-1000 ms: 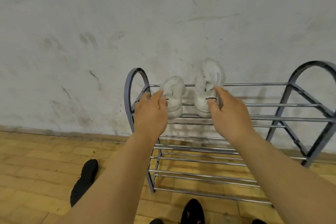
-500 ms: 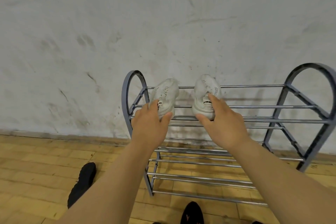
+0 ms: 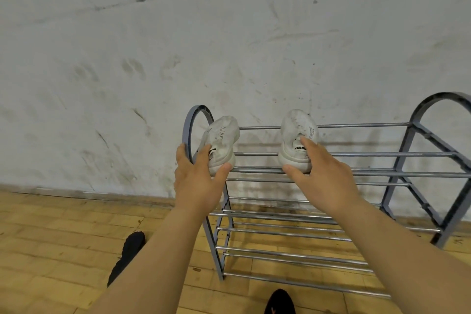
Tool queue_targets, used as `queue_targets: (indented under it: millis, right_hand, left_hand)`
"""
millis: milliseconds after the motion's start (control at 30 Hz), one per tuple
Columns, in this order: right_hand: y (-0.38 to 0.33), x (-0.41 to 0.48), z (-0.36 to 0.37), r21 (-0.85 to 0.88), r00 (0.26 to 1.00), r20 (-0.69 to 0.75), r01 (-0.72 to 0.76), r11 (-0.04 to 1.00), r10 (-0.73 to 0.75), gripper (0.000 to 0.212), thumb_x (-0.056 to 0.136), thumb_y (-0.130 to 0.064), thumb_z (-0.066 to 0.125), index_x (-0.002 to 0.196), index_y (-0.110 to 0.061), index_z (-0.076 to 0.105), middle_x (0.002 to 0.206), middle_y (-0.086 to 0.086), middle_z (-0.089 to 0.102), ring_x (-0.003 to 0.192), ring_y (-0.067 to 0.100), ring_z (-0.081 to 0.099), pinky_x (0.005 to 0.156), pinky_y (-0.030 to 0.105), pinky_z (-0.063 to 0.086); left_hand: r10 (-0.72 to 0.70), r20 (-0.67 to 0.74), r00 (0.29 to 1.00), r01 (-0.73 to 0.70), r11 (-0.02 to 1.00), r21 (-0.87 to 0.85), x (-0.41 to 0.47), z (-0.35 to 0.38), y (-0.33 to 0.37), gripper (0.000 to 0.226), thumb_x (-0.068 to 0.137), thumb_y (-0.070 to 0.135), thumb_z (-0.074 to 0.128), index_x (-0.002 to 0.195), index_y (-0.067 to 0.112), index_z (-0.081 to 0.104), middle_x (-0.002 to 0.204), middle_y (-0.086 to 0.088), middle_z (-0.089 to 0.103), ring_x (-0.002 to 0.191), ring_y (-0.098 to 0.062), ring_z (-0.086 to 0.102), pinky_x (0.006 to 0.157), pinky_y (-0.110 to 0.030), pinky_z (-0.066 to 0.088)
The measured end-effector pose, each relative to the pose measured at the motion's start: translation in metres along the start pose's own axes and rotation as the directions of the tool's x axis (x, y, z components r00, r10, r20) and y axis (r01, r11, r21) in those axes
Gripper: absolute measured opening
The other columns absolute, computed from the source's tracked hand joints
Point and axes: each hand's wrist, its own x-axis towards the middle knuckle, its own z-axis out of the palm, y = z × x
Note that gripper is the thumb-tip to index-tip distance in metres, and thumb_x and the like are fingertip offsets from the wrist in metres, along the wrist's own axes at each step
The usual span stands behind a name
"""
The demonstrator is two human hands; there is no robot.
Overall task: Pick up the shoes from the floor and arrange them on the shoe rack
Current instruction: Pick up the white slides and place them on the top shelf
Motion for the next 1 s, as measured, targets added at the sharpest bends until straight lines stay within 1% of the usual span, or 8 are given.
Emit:
queue_targets:
  millis: [67,167,333,500,600,733,900,1000]
  right_hand:
    - [-0.001,0.001,0.001,0.002,1.0,-0.012,-0.016,1.0,0.016,0.08,0.084,-0.075,0.052,0.152,-0.038,0.029,0.146,-0.006,0.051,0.126,0.023,0.056,0.105,0.045,0.043]
    - [-0.005,0.004,0.007,-0.023,0.998,-0.066,-0.022,0.999,0.021,0.077,0.083,-0.073,0.053,0.149,-0.038,0.035,0.14,-0.007,0.058,0.12,0.023,0.059,0.101,0.046,0.046]
    - [-0.029,0.004,0.02,-0.051,0.996,-0.087,-0.012,0.999,0.008,0.072,0.084,-0.071,0.055,0.147,-0.04,0.038,0.138,-0.01,0.059,0.121,0.025,0.055,0.102,0.047,0.04]
    - [-0.067,0.001,0.041,0.006,0.998,-0.007,0.069,0.998,-0.069,0.077,0.083,-0.076,0.051,0.15,-0.043,0.032,0.145,-0.013,0.052,0.13,0.021,0.048,0.109,0.047,0.034]
    - [-0.079,0.0,0.051,0.01,0.994,0.002,0.105,0.994,-0.105,0.078,0.083,-0.076,0.049,0.15,-0.042,0.032,0.144,-0.011,0.052,0.131,0.021,0.048,0.108,0.048,0.034]
    - [-0.076,0.001,0.047,0.05,0.997,0.024,0.076,0.996,-0.077,0.075,0.084,-0.073,0.05,0.15,-0.042,0.032,0.143,-0.014,0.054,0.128,0.02,0.05,0.109,0.047,0.035]
    - [-0.074,0.001,0.042,0.074,0.996,0.058,0.066,0.995,-0.071,0.075,0.087,-0.071,0.053,0.151,-0.041,0.03,0.144,-0.013,0.055,0.129,0.02,0.052,0.11,0.047,0.036]
    - [-0.072,0.0,0.041,0.083,0.996,0.04,0.081,0.993,-0.085,0.078,0.086,-0.072,0.054,0.153,-0.04,0.028,0.145,-0.012,0.055,0.129,0.02,0.052,0.11,0.047,0.037]
  left_hand:
    - [0.041,0.054,0.998,-0.036,0.995,-0.088,0.0,-0.003,-0.009,0.063,0.099,0.057,0.048,0.156,0.044,0.025,0.164,0.015,-0.013,0.151,-0.034,0.012,0.119,-0.052,0.025]
    - [0.075,0.067,0.995,-0.068,0.993,-0.1,0.004,-0.009,-0.018,0.054,0.104,0.046,0.04,0.156,0.045,0.025,0.162,0.02,-0.011,0.152,-0.032,0.013,0.12,-0.05,0.024]
    - [0.077,0.102,0.992,-0.07,0.995,-0.069,0.006,-0.013,-0.024,0.054,0.105,0.045,0.04,0.157,0.044,0.026,0.163,0.019,-0.013,0.151,-0.031,0.016,0.12,-0.048,0.025]
    - [0.072,0.097,0.993,-0.062,0.993,-0.104,0.005,-0.012,-0.024,0.053,0.105,0.044,0.045,0.156,0.044,0.03,0.164,0.017,-0.012,0.152,-0.031,0.012,0.12,-0.047,0.024]
    - [0.078,0.086,0.993,-0.069,0.992,-0.101,0.006,-0.015,-0.029,0.054,0.105,0.046,0.045,0.156,0.043,0.03,0.163,0.018,-0.01,0.151,-0.032,0.014,0.119,-0.048,0.026]
    - [0.096,0.093,0.991,-0.087,0.992,-0.096,0.006,-0.014,-0.03,0.054,0.105,0.048,0.045,0.156,0.044,0.028,0.163,0.02,-0.01,0.151,-0.031,0.013,0.119,-0.046,0.024]
    - [0.107,0.09,0.99,-0.098,0.99,-0.098,0.005,-0.012,-0.029,0.055,0.105,0.048,0.044,0.157,0.044,0.028,0.165,0.014,-0.01,0.151,-0.034,0.014,0.119,-0.048,0.024]
    - [0.111,0.113,0.987,-0.098,0.989,-0.113,0.003,-0.013,-0.029,0.057,0.105,0.049,0.044,0.158,0.046,0.023,0.166,0.014,-0.013,0.152,-0.033,0.013,0.12,-0.047,0.023]
